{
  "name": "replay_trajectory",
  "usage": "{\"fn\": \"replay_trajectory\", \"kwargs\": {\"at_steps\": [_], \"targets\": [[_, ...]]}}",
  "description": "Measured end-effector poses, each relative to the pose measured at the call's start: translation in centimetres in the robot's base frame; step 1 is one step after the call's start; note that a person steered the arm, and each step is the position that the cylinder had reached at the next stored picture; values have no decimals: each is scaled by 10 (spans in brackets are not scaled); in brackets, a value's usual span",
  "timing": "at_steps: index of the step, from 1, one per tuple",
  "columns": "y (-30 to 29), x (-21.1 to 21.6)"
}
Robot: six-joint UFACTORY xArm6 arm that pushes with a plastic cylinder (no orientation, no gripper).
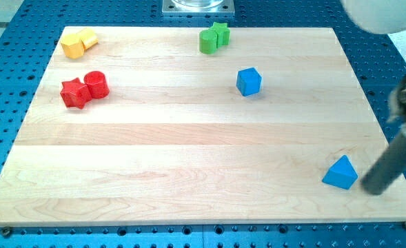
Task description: Point your arm to the top right of the blue cube
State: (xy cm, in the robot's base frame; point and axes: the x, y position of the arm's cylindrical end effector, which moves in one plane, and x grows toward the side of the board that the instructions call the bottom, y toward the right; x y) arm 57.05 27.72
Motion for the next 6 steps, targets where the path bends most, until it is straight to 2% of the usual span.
{"fn": "replay_trajectory", "kwargs": {"at_steps": [1, 2, 3, 4, 5, 6], "targets": [[11, -76], [-19, -113], [-19, -136], [-36, -211], [-74, -254], [-101, -257]]}}
